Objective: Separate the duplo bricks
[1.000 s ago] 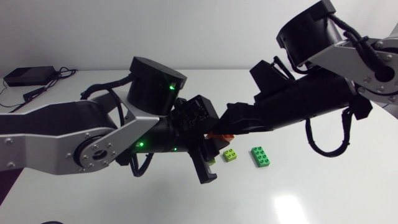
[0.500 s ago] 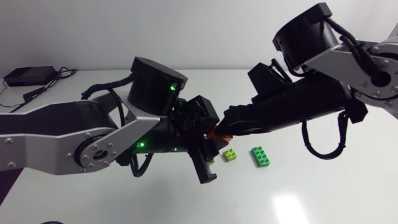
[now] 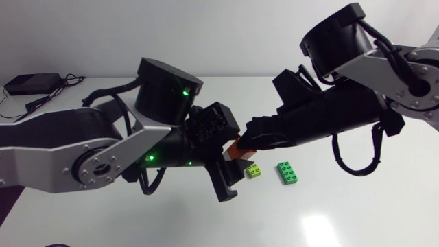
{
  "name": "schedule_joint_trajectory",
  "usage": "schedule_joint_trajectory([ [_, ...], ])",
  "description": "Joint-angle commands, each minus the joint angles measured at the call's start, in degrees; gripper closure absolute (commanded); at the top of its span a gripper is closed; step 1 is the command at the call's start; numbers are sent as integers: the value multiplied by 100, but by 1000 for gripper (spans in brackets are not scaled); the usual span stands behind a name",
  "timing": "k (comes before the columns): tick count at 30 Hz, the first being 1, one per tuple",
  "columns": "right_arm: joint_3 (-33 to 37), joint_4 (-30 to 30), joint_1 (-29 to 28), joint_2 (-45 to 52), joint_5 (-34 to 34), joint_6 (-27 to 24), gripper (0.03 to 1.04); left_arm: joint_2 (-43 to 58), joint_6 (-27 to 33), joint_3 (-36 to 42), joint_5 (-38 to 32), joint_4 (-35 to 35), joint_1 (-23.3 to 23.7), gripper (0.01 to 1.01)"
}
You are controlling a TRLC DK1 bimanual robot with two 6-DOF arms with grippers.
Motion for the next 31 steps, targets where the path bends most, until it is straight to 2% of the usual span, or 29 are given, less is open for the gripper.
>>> schedule_joint_trajectory([
  [1,-150,34,1,-58,51,-5,713,-240,-77,-149,54,-36,116,143],
  [9,-115,52,-87,-181,69,30,711,-336,-77,-527,54,87,257,143],
  [19,-115,60,-166,-295,86,65,711,-328,-138,-579,54,148,248,156],
  [21,-115,60,-166,-295,86,65,713,-310,-138,-562,54,148,230,193],
  [26,-115,60,-166,-295,86,74,711,-161,-174,-553,54,315,160,416],
  [31,-133,60,-157,-260,86,65,711,-108,-226,-465,54,359,72,439],
])
